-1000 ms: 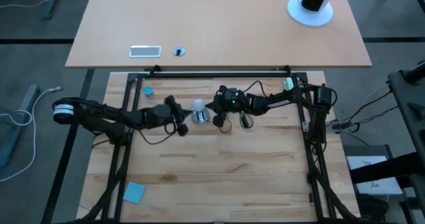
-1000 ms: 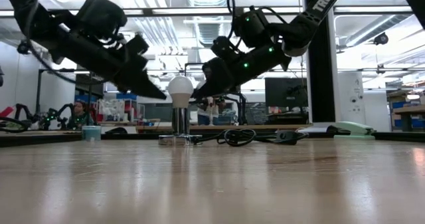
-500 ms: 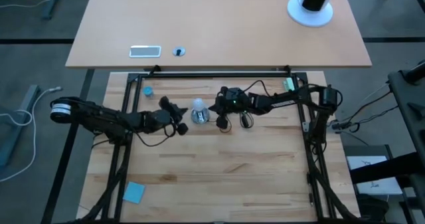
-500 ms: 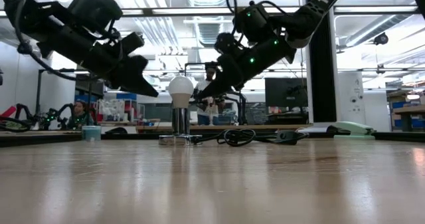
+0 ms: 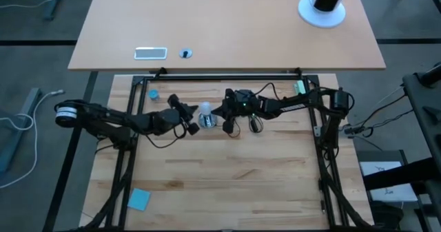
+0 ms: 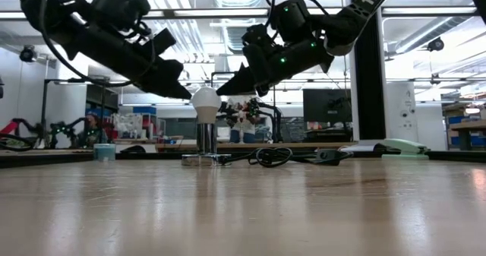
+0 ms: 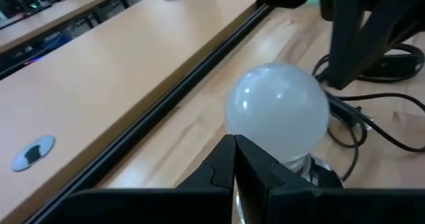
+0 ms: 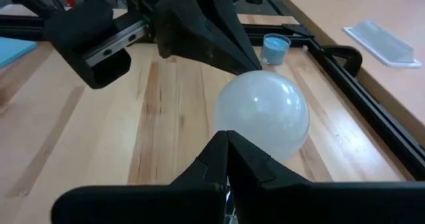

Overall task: Screw lightbulb
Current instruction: Remove the lightbulb from the lamp

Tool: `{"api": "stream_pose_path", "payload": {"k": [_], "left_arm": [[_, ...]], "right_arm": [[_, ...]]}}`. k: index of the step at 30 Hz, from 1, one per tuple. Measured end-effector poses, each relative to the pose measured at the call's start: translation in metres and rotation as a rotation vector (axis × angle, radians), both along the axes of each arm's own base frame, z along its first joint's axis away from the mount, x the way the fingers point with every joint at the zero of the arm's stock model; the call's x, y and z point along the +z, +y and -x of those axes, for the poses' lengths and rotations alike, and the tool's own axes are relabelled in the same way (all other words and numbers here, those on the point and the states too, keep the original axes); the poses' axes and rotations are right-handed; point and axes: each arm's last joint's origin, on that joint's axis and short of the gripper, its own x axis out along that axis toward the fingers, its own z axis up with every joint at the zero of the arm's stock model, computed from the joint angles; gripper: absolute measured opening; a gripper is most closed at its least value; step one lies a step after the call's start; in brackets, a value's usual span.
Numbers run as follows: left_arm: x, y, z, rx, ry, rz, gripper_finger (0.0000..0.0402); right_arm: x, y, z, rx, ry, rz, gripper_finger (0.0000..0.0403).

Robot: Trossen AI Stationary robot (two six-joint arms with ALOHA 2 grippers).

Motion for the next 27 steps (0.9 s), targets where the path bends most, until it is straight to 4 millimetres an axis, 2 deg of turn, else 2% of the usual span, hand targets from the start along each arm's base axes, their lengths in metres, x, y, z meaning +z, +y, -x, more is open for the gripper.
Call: {"api": "stream_pose_path", "payload": {"k": [13,18,27], "left_arm": [[-0.002,-0.001,-0.006,-0.070,0.009,0.026,0.0000],[-0.004,-0.005,-0.007,-0.177,0.007,0.092,0.0000],[-0.006,-0.007,0.003,-0.061,0.033,0.141,0.0000]], "right_arm": [[-0.002,-0.006,0.002,-0.078,0.034,0.077,0.0002],[-0.006,-0.013,0.005,-0.109,0.070,0.086,0.0002],[-0.011,-0.010,0.007,-0.102,0.132,0.058,0.0002]]}}
